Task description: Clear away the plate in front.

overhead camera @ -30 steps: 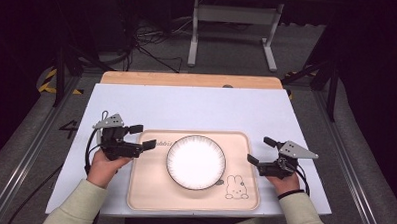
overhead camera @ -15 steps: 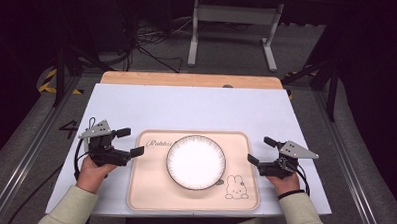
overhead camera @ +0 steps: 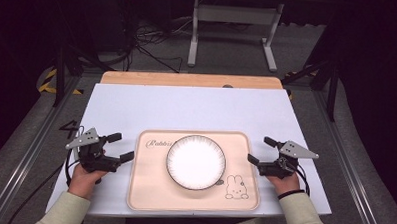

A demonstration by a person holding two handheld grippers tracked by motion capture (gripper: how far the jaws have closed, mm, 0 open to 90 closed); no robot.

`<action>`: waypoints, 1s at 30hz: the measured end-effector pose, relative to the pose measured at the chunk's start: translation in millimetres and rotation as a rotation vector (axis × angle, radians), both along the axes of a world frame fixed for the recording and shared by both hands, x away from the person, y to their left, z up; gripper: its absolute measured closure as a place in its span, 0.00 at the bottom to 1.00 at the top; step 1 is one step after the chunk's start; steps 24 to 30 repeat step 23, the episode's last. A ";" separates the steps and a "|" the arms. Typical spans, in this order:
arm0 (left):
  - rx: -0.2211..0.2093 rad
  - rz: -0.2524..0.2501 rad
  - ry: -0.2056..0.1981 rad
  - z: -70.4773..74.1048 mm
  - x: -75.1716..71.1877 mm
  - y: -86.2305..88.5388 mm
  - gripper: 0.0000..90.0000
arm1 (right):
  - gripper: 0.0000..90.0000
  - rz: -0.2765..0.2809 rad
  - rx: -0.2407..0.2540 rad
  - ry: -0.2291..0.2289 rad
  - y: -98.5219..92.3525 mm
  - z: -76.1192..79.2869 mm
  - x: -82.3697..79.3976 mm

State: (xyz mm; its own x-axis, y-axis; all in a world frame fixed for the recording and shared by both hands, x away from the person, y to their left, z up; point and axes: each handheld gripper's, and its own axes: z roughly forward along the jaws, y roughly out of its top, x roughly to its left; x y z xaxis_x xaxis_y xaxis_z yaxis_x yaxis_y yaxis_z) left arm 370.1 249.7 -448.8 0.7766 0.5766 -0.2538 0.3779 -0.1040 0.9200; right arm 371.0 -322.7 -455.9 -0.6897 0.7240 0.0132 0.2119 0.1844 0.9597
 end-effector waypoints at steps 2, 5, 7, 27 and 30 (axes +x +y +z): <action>0.013 0.009 -0.005 -4.1 -0.2 -0.7 0.01 | 0.05 0.000 0.000 0.000 0.0 0.0 0.0; 0.013 0.053 0.021 -9.8 1.0 -2.8 0.00 | 0.05 -0.001 0.000 0.000 0.1 0.0 0.0; 0.021 0.061 0.035 -11.5 2.2 -4.7 0.00 | 0.05 0.000 -0.001 0.000 0.0 0.0 0.0; -0.040 0.062 0.098 -17.3 9.4 -0.9 0.02 | 0.05 -0.002 0.001 0.003 -0.1 0.1 0.0; -0.040 0.062 0.098 -17.3 9.4 -0.9 0.02 | 0.05 -0.002 0.001 0.003 -0.1 0.1 0.0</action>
